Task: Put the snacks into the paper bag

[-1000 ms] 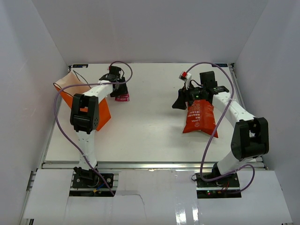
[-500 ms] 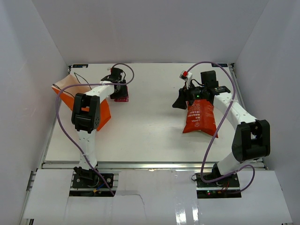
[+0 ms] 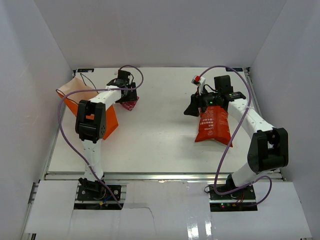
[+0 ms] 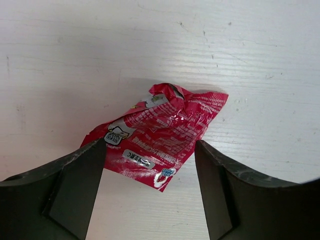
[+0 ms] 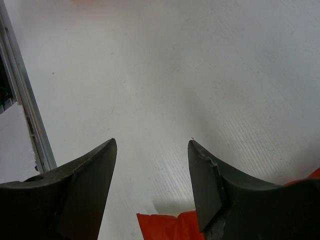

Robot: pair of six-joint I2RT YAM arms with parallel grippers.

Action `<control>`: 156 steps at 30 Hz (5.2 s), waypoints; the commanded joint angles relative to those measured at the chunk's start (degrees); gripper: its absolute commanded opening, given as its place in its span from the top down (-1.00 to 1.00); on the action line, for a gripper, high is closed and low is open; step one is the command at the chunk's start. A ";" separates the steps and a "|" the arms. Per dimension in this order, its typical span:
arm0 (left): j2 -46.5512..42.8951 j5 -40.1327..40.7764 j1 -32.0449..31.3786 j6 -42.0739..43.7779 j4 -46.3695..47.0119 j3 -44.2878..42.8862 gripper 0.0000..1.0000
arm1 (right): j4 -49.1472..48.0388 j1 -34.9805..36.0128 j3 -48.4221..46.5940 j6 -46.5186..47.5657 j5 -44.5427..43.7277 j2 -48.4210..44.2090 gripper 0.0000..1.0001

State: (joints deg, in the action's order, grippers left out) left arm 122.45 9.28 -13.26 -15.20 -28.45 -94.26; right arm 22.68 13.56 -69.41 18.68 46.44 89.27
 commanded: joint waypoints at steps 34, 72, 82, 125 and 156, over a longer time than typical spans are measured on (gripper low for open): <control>5.25 -8.23 0.25 6.68 2.00 -6.29 -0.23 | -0.35 -3.28 -0.11 0.13 2.87 1.08 -0.30; -61.19 11.53 -2.12 1.83 -16.02 5.66 0.66 | -0.88 -4.07 0.15 -0.66 3.66 -3.23 -0.31; -58.83 22.37 2.35 12.82 -8.66 10.58 0.64 | -0.79 -4.07 0.85 -0.40 2.70 -5.34 -0.31; -79.30 -34.23 8.07 -16.61 1.02 35.89 -0.96 | -0.79 -24.20 -5.91 -31.85 -26.75 5.90 -0.80; -67.89 -39.88 -5.80 -39.38 25.01 47.85 -0.96 | -9.22 -24.11 4.80 -38.98 -8.93 5.49 0.67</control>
State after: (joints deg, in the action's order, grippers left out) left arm 51.94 -33.45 -14.28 -52.21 -9.34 -46.00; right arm 17.45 -10.52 -65.67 -22.65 31.51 99.48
